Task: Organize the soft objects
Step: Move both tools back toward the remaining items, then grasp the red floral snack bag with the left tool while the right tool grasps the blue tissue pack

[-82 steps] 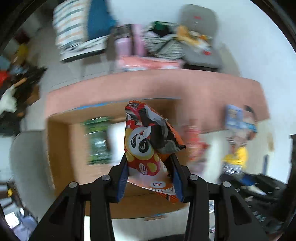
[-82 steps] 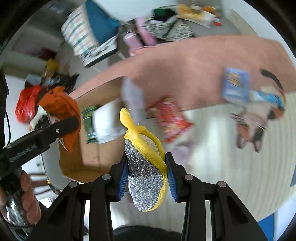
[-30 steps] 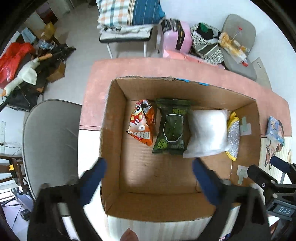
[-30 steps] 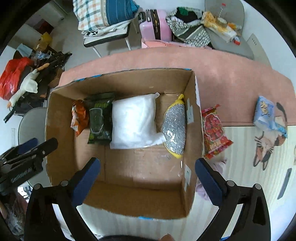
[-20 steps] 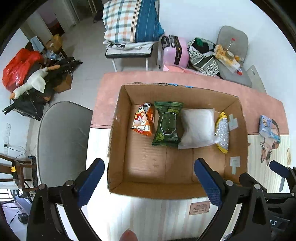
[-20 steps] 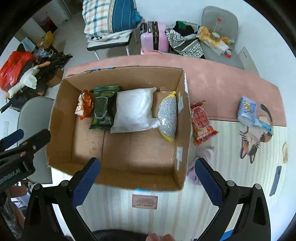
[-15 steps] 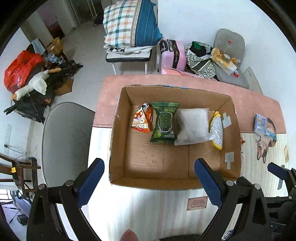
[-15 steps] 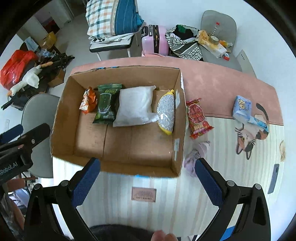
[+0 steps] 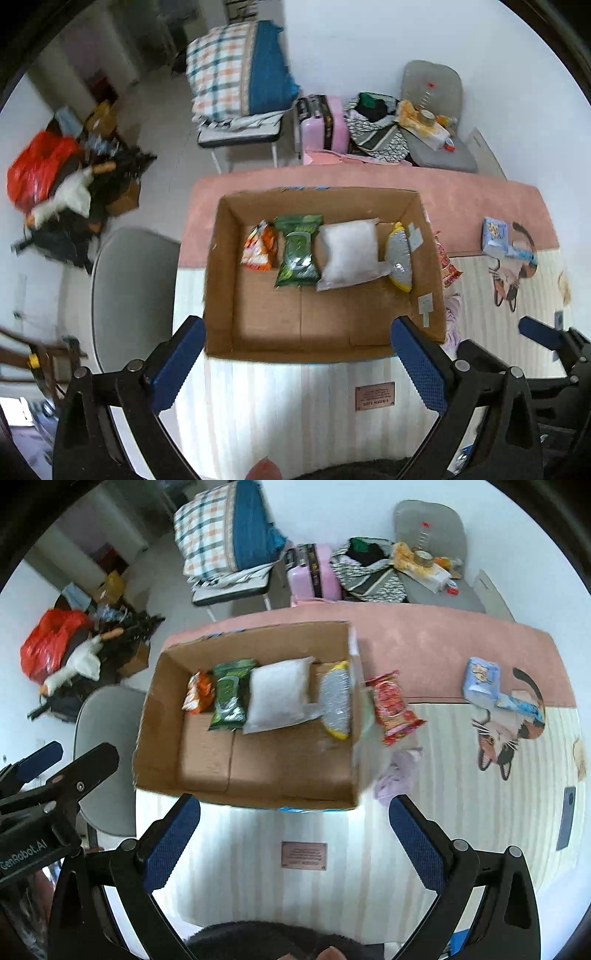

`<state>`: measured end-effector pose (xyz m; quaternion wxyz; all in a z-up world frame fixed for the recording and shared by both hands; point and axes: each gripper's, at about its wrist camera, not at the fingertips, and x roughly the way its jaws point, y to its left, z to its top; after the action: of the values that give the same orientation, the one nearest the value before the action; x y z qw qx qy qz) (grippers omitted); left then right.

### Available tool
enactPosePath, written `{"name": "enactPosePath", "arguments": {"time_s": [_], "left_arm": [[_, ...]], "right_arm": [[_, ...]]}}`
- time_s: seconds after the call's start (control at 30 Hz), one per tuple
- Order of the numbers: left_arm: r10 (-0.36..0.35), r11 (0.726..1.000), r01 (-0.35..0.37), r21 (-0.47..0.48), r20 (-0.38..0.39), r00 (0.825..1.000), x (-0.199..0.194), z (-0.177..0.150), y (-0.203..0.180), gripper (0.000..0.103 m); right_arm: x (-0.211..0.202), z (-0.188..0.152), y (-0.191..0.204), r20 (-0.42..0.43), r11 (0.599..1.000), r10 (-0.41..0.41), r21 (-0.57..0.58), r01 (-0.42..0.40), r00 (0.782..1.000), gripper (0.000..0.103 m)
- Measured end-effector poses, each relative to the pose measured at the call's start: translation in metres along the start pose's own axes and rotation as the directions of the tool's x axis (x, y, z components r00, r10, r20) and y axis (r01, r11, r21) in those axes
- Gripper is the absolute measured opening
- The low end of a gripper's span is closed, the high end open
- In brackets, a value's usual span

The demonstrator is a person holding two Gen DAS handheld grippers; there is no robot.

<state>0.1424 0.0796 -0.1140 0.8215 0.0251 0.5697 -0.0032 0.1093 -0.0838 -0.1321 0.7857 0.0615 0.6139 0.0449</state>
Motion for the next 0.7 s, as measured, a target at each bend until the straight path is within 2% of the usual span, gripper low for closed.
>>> {"name": "enactPosePath", "arguments": {"time_s": [0.07,0.17,0.27,0.33,0.4,0.5,0.6,0.7], "left_arm": [[-0.002,0.999,0.002,0.037,-0.006,1.0,0.004,0.017,-0.024,0.102],[-0.026,0.998,0.028,0.055,-0.042,0.999,0.018,0.047,-0.06,0.102],[-0.078,0.989,0.093,0.113,-0.129,0.989,0.053,0.077,-0.116,0.102],[-0.064,0.978,0.103,0.184,-0.208,0.976,0.084,0.091,-0.156,0.102],[-0.041,0.965,0.115,0.237,-0.297,0.954,0.122,0.102,-0.193,0.102],[-0.01,0.961,0.131,0.242,-0.446,0.895,0.187,0.119,-0.237,0.102],[0.009,0.969,0.125,0.212,-0.539,0.842,0.233,0.129,-0.263,0.102],[0.071,0.958,0.1,0.269,-0.56,0.826,0.261,0.136,-0.289,0.102]], "right_arm": [[-0.004,0.005,-0.027,0.0,0.999,0.01,0.048,-0.01,1.0,0.103],[-0.01,0.016,-0.08,0.015,0.99,-0.027,0.139,0.024,1.0,0.103],[-0.009,0.032,-0.143,0.025,0.972,-0.09,0.219,0.082,0.996,0.103],[0.002,0.047,-0.188,0.008,0.961,-0.111,0.254,0.106,0.994,0.103],[0.017,0.062,-0.23,-0.029,0.947,-0.137,0.289,0.14,0.99,0.103],[0.041,0.086,-0.282,-0.055,0.932,-0.139,0.33,0.15,0.989,0.103],[0.067,0.106,-0.32,-0.09,0.926,-0.142,0.34,0.165,0.986,0.103],[0.095,0.124,-0.347,-0.126,0.925,-0.142,0.337,0.177,0.982,0.103]]}}
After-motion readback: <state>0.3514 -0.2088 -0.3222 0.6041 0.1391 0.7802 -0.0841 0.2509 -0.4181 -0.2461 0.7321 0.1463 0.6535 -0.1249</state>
